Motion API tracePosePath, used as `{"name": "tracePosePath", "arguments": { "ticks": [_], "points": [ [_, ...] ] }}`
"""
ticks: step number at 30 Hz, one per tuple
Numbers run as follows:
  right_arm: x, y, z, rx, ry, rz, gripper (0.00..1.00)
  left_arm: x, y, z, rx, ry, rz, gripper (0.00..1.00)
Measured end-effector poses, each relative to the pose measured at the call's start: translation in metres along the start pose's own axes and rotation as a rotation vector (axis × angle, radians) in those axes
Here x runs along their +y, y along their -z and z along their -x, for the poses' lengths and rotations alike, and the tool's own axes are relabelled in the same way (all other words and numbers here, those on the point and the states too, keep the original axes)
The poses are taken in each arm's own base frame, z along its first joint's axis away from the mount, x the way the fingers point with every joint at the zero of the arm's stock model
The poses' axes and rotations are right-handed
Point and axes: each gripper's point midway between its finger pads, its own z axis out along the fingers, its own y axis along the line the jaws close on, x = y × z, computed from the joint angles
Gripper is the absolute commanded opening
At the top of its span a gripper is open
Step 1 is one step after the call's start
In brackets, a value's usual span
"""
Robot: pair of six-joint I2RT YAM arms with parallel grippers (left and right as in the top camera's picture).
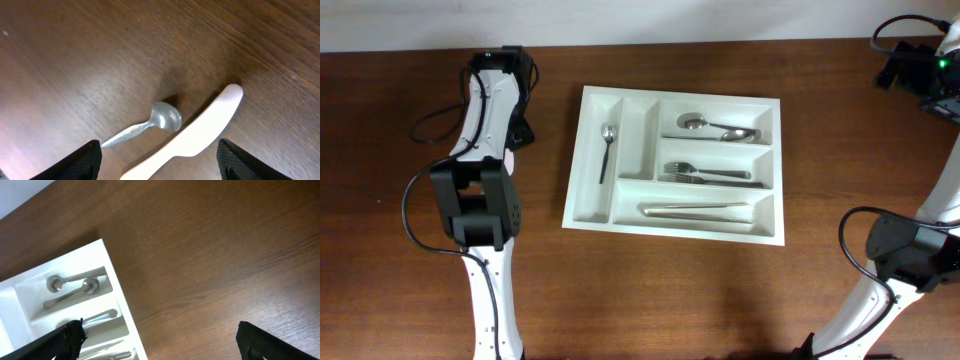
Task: Pack container
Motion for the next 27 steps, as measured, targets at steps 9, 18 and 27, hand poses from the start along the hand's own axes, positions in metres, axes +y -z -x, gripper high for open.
{"name": "tracePosePath", "arguments": {
  "ticks": [9,18,27],
  "points": [
    [0.000,0.000,0.000,0.000,0.000,0.000,0.99,-0.002,-0.011,0.006,-0.019,0.033,-0.006,0.72],
    [0.000,0.000,0.000,0.000,0.001,0.000,0.99,-0.003,-0.025,0.001,-0.012,0.027,0.017,0.63],
    [0.000,0.000,0.000,0.000,0.001,0.000,0.99,0.003,-0.029,0.005,-0.014,0.046,0.022,0.54]
  ]
}}
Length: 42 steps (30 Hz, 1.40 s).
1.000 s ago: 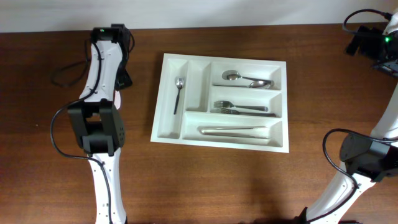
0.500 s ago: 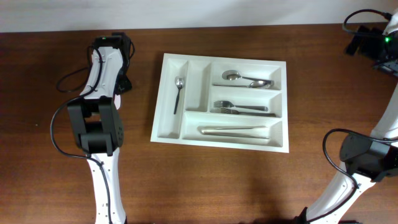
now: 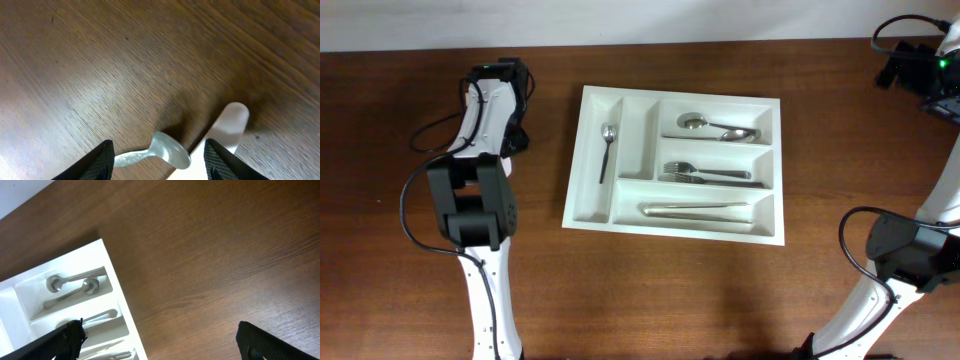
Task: Pack container
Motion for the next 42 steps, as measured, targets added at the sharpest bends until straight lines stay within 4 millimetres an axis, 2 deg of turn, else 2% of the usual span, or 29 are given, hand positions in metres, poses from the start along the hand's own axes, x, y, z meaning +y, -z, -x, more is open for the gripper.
{"name": "tracePosePath", "arguments": {
  "ticks": [3,8,12,13,17,24,28,31,36,39,40,41,42],
  "points": [
    [0.000,0.000,0.000,0.000,0.000,0.000,0.99,0.000,-0.001,0.003,-0.009,0.012,-0.003,0.50],
    [0.000,0.000,0.000,0.000,0.000,0.000,0.99,0.000,-0.003,0.003,-0.010,0.014,0.000,0.33],
    [0.000,0.000,0.000,0.000,0.000,0.000,0.99,-0.001,-0.008,-0.002,0.000,0.007,0.008,0.31],
    [0.000,0.000,0.000,0.000,0.000,0.000,0.99,0.000,-0.010,-0.004,0.006,0.004,0.012,0.28],
    [0.000,0.000,0.000,0.000,0.000,0.000,0.99,0.001,-0.014,-0.008,0.016,-0.007,0.024,0.02],
    [0.000,0.000,0.000,0.000,0.000,0.000,0.99,0.006,-0.015,-0.009,0.015,-0.022,0.052,0.02],
    [0.000,0.000,0.000,0.000,0.000,0.000,0.99,0.019,-0.009,-0.018,0.054,-0.059,0.100,0.02],
    [0.000,0.000,0.000,0.000,0.000,0.000,0.99,0.035,0.010,-0.014,0.056,-0.077,0.137,0.02],
    [0.000,0.000,0.000,0.000,0.000,0.000,0.99,0.049,0.068,0.014,-0.052,-0.071,0.103,0.02],
    [0.000,0.000,0.000,0.000,0.000,0.000,0.99,0.041,0.109,0.028,-0.163,-0.084,0.033,0.02],
    [0.000,0.000,0.000,0.000,0.000,0.000,0.99,0.035,0.125,0.029,-0.205,-0.098,0.008,0.02],
    [0.000,0.000,0.000,0.000,0.000,0.000,0.99,0.019,0.158,0.024,-0.279,-0.135,-0.039,0.02],
    [0.000,0.000,0.000,0.000,0.000,0.000,0.99,0.015,0.164,0.022,-0.294,-0.145,-0.049,0.02]
  ]
}}
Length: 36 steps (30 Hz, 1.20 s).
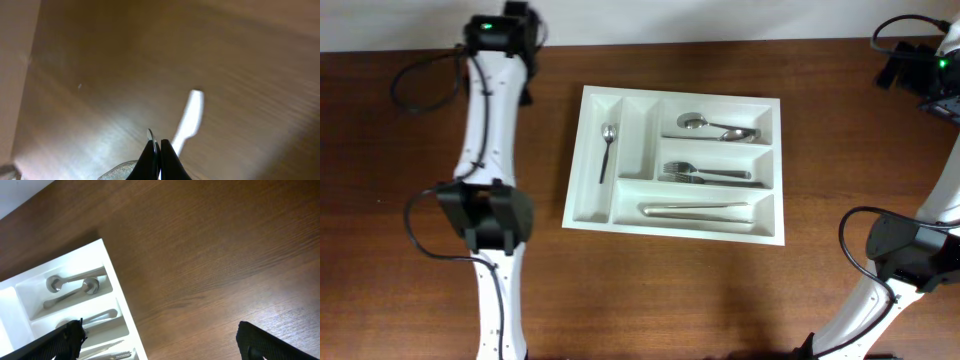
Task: Pack container
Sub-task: 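Place the fork in the left compartment beside the spoon and release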
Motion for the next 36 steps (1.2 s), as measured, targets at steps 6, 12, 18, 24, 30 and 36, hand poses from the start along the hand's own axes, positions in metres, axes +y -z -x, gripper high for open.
{"name": "tracePosePath", "arguments": {
  "ticks": [6,12,18,24,30,36],
  "points": [
    [0.000,0.000,0.000,0.000,0.000,0.000,0.99,-0.092,0.062,-0.017,-0.122,-0.112,-0.186,0.02],
    [0.000,0.000,0.000,0.000,0.000,0.000,0.99,-0.153,0.081,-0.046,-0.133,-0.129,-0.278,0.02],
    [0.000,0.000,0.000,0.000,0.000,0.000,0.99,-0.171,0.055,-0.061,-0.066,-0.013,-0.257,0.02],
    [0.000,0.000,0.000,0.001,0.000,0.001,0.99,-0.193,0.028,-0.071,-0.014,0.039,-0.259,0.02],
    [0.001,0.000,0.000,0.001,0.000,0.008,0.99,-0.200,0.021,-0.076,0.009,0.059,-0.262,0.02],
    [0.001,0.000,0.000,0.001,0.000,0.008,0.99,-0.191,0.021,-0.079,0.019,0.050,-0.228,0.67]
  ]
}}
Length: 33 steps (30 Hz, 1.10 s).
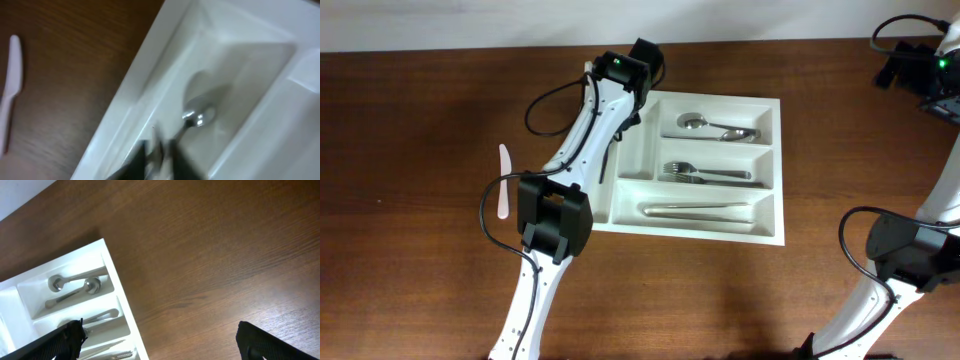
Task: Pack container
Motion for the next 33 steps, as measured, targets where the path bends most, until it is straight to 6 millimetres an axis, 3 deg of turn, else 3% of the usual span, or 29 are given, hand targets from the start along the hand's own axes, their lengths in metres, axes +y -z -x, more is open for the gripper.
{"name": "tracePosePath", "arguments": {
  "ticks": [2,6,13,17,21,27,33],
  "points": [
    [0.000,0.000,0.000,0.000,0.000,0.000,0.99,0.007,0.005,0.002,0.000,-0.003,0.018,0.77],
    [0.000,0.000,0.000,0.000,0.000,0.000,0.99,0.033,0.024,0.014,-0.019,-0.031,0.070,0.85],
    [0.000,0.000,0.000,0.000,0.000,0.000,0.99,0.088,0.066,0.055,-0.110,-0.199,0.111,0.87],
    [0.000,0.000,0.000,0.000,0.000,0.000,0.99,0.120,0.073,0.073,-0.092,-0.274,0.073,0.87],
    [0.000,0.000,0.000,0.000,0.001,0.000,0.99,0.146,0.047,0.076,0.021,-0.339,-0.013,0.87],
    [0.001,0.000,0.000,0.000,0.000,0.003,0.99,0.185,-0.013,0.057,0.249,-0.399,-0.170,0.86],
    [0.001,0.000,0.000,0.001,0.000,0.004,0.99,0.200,-0.058,0.041,0.346,-0.377,-0.262,0.81]
  ]
}}
